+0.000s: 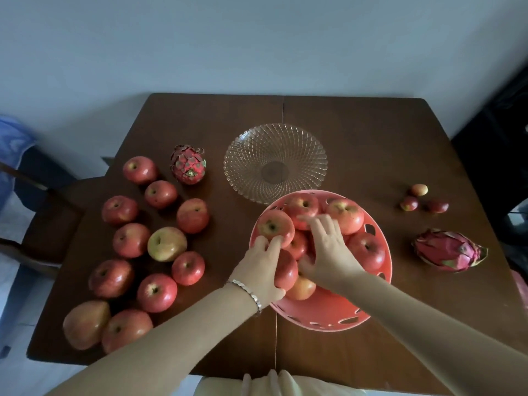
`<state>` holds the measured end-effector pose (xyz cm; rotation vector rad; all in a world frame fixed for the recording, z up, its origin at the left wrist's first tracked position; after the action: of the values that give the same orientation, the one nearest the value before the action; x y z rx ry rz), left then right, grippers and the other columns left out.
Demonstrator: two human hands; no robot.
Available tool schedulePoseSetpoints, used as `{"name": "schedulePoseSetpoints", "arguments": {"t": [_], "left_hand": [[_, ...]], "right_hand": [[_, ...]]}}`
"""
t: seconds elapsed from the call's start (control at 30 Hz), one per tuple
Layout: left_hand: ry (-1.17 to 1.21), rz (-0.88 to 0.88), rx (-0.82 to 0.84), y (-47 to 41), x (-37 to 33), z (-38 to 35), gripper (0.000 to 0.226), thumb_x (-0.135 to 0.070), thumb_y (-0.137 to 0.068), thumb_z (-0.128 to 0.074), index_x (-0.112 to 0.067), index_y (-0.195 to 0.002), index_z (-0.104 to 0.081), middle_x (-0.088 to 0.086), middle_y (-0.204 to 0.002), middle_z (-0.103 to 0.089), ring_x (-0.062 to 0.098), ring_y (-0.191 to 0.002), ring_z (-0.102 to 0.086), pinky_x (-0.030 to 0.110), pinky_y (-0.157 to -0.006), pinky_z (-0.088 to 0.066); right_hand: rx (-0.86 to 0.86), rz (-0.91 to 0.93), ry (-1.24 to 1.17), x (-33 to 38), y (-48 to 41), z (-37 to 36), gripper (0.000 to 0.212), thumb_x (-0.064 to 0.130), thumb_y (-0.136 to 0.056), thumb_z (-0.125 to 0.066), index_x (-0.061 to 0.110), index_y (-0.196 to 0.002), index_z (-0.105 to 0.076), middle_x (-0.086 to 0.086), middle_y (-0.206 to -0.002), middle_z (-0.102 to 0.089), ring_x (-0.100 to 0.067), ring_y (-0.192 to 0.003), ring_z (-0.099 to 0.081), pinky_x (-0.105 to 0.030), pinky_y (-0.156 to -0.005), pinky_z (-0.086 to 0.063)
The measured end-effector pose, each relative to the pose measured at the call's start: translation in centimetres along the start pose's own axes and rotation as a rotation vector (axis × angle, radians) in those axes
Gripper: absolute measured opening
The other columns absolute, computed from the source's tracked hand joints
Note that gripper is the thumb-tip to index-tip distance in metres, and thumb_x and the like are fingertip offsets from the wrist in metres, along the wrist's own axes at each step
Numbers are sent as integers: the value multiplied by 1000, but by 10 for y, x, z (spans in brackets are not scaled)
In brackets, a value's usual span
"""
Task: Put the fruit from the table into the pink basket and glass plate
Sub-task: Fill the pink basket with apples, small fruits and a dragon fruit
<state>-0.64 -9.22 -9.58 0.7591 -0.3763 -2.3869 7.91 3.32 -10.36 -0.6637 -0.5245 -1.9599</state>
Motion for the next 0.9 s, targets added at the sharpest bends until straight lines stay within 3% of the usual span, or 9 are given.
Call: {"name": "schedulePoseSetpoints", "arguments": {"t": [0.07, 0.17, 0.23, 0.3, 0.47, 0.57, 0.63, 0.73, 0.9], "left_hand": [[77, -27, 53, -2, 8, 10, 81, -23, -69, -73, -27, -137, -28, 6, -128, -38, 24, -117, -47, 35, -101, -43], [205, 29, -4, -7, 19, 28, 57, -24, -75, -65, -35, -127, -44, 0, -115, -40, 17, -106, -53, 30, -100, -43], [146, 53, -162, -12, 24, 32, 51, -20, -81, -58, -35, -129, -46, -1, -122, -36, 17, -108, -50, 30, -101, -42], [35, -41, -247, -16, 26, 30, 58, -13, -84, -54, -30, -138, -41, -1, -145, -28, 20, -127, -39, 33, -106, -38], [118, -67, -204, -15, 31, 22, 65, -4, -88, -45, -32, -144, -28, -14, -155, -18, 12, -136, -35, 31, -101, -43], [124, -90, -194, -15, 34, 20, 65, -4, -89, -43, -32, -145, -27, -16, -156, -16, 10, -137, -32, 30, -101, -43], [202, -93, -180, -15, 41, 21, 61, -2, -90, -42, -30, -143, -30, -15, -155, -19, 6, -139, -28, 20, -106, -33], [265, -16, -256, -6, 62, 22, 58, 0, -89, -44, -25, -141, -35, -10, -154, -26, 7, -140, -28, 15, -107, -25], [-13, 278, -204, 26, 113, 16, 62, -13, -87, -54, -16, -144, -29, 1, -156, -20, 22, -137, -34, 35, -109, -37]], "right_hand": [[186, -50, -54, 0, 15, -6, 72, 25, -69, -65, 20, -134, -36, -2, -119, -42, -20, -114, -45, -36, -97, -43], [348, -123, -26, 2, 19, -19, 87, 40, -64, -74, 27, -137, -29, 8, -122, -40, -12, -111, -50, -32, -92, -47], [303, -164, -44, 2, 16, -27, 92, 46, -60, -77, 27, -137, -31, 8, -127, -46, -13, -114, -52, -31, -93, -47], [239, -185, -70, -1, 14, -33, 94, 47, -55, -81, 27, -135, -36, 8, -126, -53, -13, -114, -53, -28, -95, -45], [141, -180, -166, -5, 18, -39, 86, 32, -49, -86, 32, -126, -49, 9, -112, -62, -13, -96, -62, -34, -86, -52], [175, -171, -91, -1, 16, -37, 86, 31, -52, -85, 33, -128, -44, 8, -115, -61, -17, -100, -61, -36, -87, -51], [184, -164, -27, 1, 16, -37, 84, 35, -56, -83, 32, -128, -41, 7, -118, -61, -18, -106, -59, -34, -87, -49], [186, -186, 45, 4, 16, -33, 82, 50, -54, -79, 32, -125, -42, 8, -112, -63, -17, -104, -60, -32, -84, -50], [275, -270, 77, 10, 13, -28, 80, 53, -52, -79, 29, -120, -44, 6, -108, -64, -19, -103, -61, -33, -83, -50]]}}
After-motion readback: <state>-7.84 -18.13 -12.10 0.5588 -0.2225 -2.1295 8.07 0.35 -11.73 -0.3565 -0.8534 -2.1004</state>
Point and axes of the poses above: each hand's wrist, its own y-axis away from the middle knuckle, its own z-axis out of the back of the hand, x = y × z, the point moved 1 cm from there along -y, towards the middle knuckle
